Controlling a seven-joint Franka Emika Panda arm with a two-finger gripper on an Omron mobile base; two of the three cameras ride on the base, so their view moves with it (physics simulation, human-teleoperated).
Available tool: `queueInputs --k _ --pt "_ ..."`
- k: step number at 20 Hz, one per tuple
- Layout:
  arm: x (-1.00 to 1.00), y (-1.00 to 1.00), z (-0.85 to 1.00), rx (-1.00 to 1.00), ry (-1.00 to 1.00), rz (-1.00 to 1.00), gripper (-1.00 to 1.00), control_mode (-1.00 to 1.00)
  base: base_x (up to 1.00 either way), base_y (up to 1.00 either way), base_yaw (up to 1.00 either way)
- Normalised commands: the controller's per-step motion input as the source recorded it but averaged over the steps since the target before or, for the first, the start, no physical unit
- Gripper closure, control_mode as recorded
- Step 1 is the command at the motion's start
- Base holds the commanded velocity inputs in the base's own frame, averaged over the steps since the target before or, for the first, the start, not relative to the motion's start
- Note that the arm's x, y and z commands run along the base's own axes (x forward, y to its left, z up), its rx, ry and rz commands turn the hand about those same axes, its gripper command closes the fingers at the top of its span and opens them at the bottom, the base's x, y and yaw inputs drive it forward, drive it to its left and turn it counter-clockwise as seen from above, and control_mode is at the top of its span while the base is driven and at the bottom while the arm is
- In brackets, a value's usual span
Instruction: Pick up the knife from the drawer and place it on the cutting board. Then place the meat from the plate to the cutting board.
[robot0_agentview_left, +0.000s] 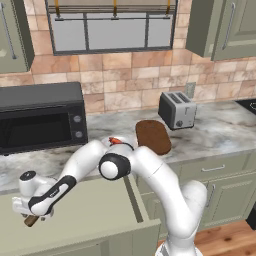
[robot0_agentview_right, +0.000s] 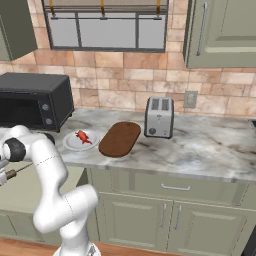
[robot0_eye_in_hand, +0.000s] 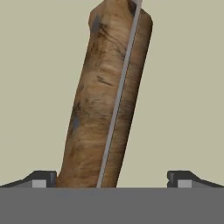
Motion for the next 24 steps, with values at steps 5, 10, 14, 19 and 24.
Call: queueInputs --k 5,10,14,19,24 --pt "0.0 0.0 -0.03 0.0 0.0 0.0 -1.0 -1.0 0.0 0.0 0.0" --pt "0.01 0.03 -0.22 0.0 0.0 0.0 -1.0 -1.0 0.0 0.0 0.0" --pt "0.03 0.07 -0.32 0.0 0.0 0.0 -1.0 -1.0 0.0 0.0 0.0" --pt "0.05 0.16 -0.36 0.0 0.0 0.0 1.0 -1.0 0.0 0.0 0.0" --pt "0.0 0.05 -0.12 0.0 0.0 0.0 1.0 -1.0 0.0 0.0 0.0"
